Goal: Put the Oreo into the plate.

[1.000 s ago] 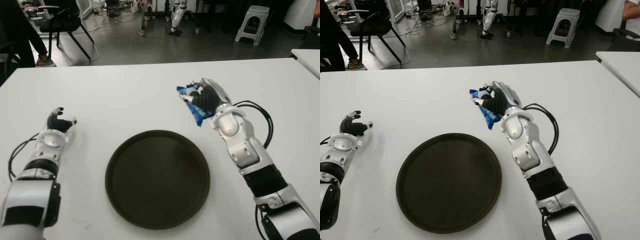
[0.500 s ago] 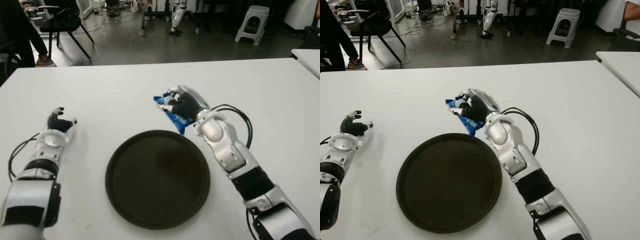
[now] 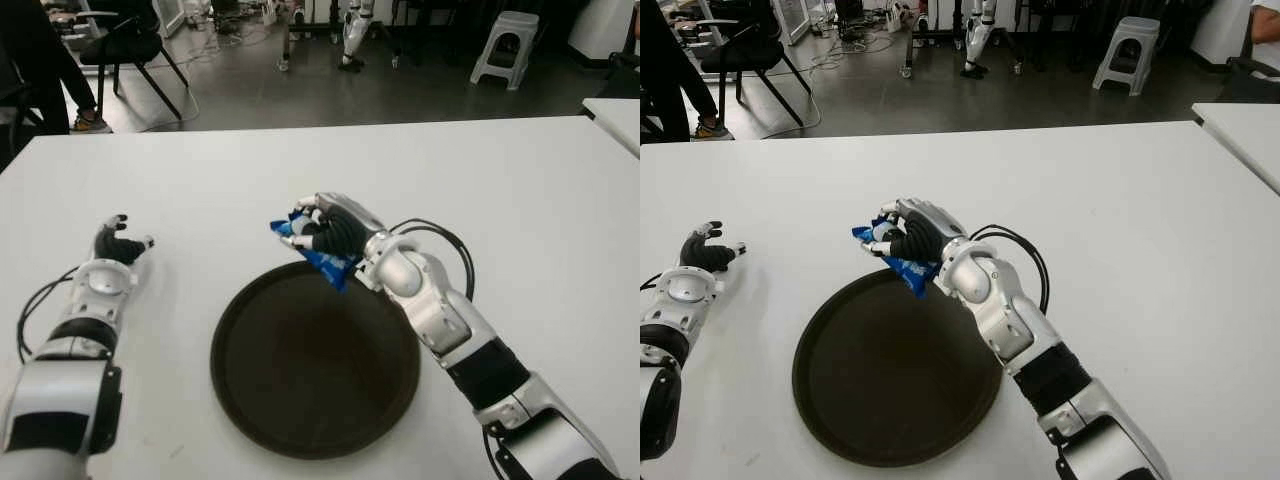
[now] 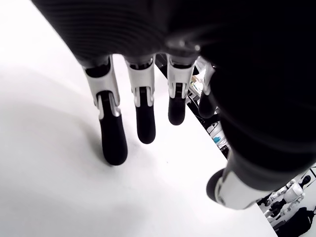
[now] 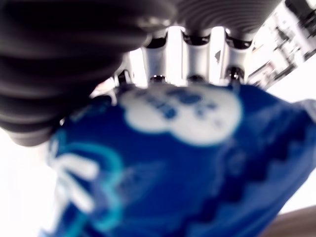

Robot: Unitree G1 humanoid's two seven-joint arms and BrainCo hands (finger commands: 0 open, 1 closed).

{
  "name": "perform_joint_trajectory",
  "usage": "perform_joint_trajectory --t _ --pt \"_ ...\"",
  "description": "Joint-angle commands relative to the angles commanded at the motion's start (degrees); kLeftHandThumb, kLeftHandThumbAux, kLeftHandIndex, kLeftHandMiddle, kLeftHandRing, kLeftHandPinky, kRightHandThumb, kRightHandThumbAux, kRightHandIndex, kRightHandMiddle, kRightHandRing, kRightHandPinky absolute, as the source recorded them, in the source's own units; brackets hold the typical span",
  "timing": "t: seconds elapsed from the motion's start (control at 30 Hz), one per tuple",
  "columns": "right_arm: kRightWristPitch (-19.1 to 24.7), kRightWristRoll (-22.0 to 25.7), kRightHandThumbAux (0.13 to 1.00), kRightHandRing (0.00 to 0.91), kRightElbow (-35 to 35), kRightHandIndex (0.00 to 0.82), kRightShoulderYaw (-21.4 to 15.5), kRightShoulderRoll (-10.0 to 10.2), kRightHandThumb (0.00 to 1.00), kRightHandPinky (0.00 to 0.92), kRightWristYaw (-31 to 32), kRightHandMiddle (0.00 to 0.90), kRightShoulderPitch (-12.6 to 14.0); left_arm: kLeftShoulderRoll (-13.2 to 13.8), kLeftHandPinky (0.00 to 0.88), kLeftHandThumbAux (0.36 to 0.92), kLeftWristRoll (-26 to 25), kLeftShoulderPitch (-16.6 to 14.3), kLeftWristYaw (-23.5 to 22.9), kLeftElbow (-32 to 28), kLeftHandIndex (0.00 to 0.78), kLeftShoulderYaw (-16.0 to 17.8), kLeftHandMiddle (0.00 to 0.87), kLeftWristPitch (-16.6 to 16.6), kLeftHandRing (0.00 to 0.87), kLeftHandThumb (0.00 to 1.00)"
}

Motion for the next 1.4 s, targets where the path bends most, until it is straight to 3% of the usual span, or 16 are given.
perform_joint_trajectory --t 0.6,1.4 --pt "1.19 0.30 0.722 0.778 1.07 0.437 1.74 2.53 0.706 0.772 0.95 0.777 1.25 0.11 0.184 0.716 1.44 0.14 1.30 0.02 0.038 -0.99 0.130 -0.02 0.168 0.231" --pt "0.32 -1.47 0.721 0.773 2.96 0.437 2.27 2.51 0.705 0.765 -1.02 0.770 1.30 0.02 0.200 0.726 1.56 0.12 1.20 -0.03 0.034 -0.96 0.130 -0.12 0.173 0.236"
